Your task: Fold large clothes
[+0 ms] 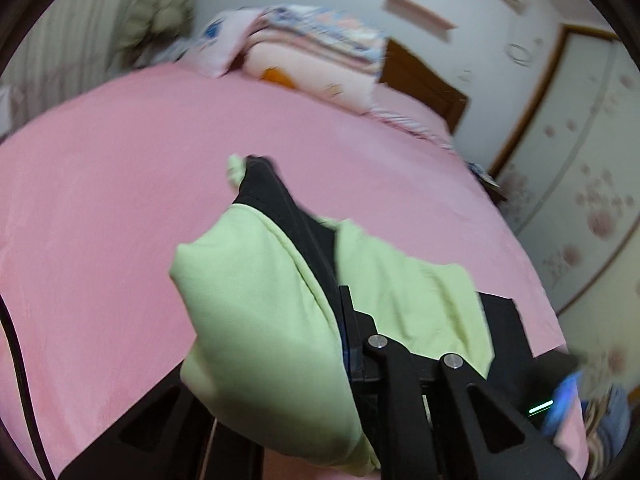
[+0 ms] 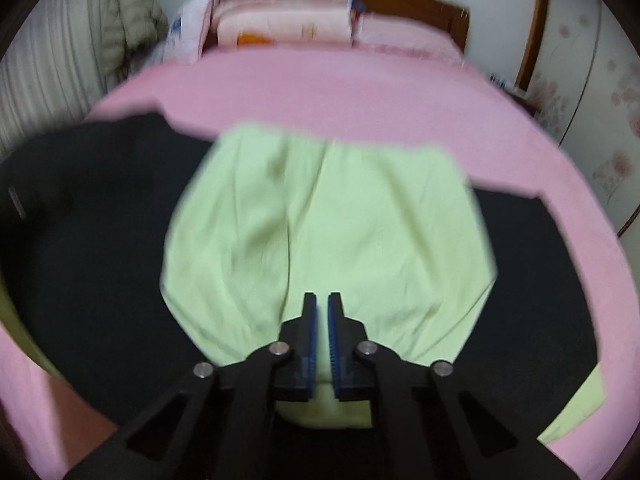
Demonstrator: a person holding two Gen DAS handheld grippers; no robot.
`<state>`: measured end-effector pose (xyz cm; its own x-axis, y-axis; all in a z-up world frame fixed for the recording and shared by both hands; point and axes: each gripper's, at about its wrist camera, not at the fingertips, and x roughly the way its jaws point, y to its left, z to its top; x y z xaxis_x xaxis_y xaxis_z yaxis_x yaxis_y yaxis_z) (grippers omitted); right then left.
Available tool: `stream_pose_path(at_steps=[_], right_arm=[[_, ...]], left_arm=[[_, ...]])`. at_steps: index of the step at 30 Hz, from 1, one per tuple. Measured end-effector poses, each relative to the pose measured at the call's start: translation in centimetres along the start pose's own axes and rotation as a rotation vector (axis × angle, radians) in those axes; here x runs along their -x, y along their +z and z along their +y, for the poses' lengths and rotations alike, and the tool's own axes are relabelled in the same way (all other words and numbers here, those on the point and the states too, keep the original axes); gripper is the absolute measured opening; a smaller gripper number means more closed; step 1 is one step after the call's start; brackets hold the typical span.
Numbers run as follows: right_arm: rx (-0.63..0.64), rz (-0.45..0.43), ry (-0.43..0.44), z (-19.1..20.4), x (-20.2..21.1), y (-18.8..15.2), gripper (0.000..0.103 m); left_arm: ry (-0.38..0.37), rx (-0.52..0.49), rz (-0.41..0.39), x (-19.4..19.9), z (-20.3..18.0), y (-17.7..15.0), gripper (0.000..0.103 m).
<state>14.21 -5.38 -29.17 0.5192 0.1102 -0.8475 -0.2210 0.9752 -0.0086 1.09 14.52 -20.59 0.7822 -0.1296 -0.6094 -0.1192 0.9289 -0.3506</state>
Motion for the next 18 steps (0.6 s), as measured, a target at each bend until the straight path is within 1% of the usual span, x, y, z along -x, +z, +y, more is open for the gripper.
stream_pose_path(at_steps=[2,5,10,13,16,18], right_arm=[[-0.014,-0.008,0.01,-0.5,-0.4,-1.0,0.0],[-0.052,-0.014,0.048,-1.4,-0.2,-1.0,0.0],[-0.166,-0.008,0.184,-4.1,0.1,-0.6,0.0],[-0.258,-0.013,0.256,-6.7,1.5,-1.2,0.0],[-0.342,-0.034,0.26,-9.7,3.4,-2.5,0.0],[-0.404,-0.047,0.225,-12.7,5.1,-3.9,0.0]], left_arm=[[-0.031,-0.051,-0.007,0.3,-1.6,0.1,0.009],[-0.074,-0.146,-0.041,0.5,-4.7,0.5,0.009],[-0.168,-0.24,-0.066,0.6,-9.8,0.8,0.009],[-0.222,-0.303,-0.077,0.3,-13.2,0.7,0.009],[-0.296,-0.363,-0.077,-0.2,-17.0,0.1,0.009],[-0.345,-0.402,-0.064,-0.8,-19.8,-0.8,0.009]])
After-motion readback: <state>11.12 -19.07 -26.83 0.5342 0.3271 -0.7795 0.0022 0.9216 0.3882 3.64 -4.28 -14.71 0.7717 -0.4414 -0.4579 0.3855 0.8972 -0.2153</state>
